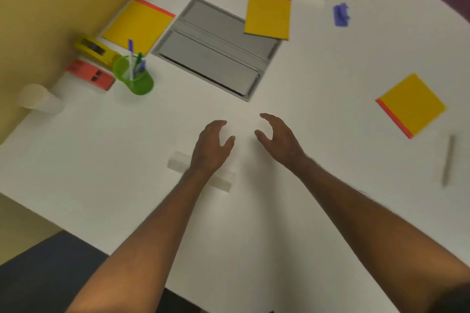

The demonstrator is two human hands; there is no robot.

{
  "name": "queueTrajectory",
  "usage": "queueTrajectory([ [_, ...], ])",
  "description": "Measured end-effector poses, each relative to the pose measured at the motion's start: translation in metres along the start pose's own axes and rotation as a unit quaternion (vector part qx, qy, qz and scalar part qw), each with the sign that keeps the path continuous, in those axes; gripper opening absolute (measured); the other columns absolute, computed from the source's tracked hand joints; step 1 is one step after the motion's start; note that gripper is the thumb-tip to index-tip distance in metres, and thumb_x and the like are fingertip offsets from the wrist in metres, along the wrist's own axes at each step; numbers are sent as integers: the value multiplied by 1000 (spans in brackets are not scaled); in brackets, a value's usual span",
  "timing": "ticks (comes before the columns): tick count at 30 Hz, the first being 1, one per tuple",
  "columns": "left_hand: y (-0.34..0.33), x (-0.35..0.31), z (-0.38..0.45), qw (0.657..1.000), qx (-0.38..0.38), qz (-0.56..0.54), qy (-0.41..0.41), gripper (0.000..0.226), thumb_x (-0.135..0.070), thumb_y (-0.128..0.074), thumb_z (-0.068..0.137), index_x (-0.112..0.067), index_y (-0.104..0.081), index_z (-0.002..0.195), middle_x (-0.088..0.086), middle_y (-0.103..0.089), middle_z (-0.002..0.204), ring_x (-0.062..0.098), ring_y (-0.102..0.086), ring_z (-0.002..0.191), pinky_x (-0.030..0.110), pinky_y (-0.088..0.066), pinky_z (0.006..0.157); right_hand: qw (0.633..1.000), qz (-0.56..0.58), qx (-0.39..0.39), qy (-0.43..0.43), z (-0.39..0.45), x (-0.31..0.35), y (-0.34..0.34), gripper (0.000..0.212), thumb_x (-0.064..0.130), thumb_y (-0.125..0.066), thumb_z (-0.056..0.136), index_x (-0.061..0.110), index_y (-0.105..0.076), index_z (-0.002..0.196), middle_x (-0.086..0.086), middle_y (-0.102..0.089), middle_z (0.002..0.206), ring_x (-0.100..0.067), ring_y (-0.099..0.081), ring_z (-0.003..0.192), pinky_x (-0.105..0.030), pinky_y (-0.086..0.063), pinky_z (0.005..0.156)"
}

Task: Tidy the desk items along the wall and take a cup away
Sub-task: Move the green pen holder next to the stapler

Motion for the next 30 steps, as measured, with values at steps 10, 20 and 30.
queueTrajectory([
  [10, -149, -139, -119, 987, 104, 85, -91, 53, -39, -61, 95, -20, -49, 143, -3, -48, 150, 21, -47, 134, 37, -40, 110, 994, 28, -75, -71, -172, -136, 122, 51, 37, -63, 97, 20, -51, 144, 3, -52, 147, -16, -49, 135, -24, -39, 108],
  [20, -289, -252, -250, 982, 108, 123, -92, 54, -42, -60, 95, -21, -47, 143, -3, -48, 149, 22, -47, 134, 37, -41, 108, 995, 26, -80, -50, -307, -255, 227, 48, 36, -61, 98, 20, -51, 142, 2, -52, 147, -18, -48, 135, -23, -38, 104],
  [30, -331, -322, -283, 982, 84, 142, -92, 53, -40, -58, 96, -19, -47, 144, -1, -47, 149, 24, -47, 134, 39, -41, 106, 996, 16, -72, -48, -348, -313, 298, 45, 36, -58, 99, 20, -52, 141, 1, -51, 149, -19, -46, 138, -33, -41, 111],
])
Point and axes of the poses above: each hand's wrist, its own z-axis towards the middle knuckle, its own y-axis out of the back of the hand, x = y × z, the point moved 8 cm from there along z, towards the middle knuckle
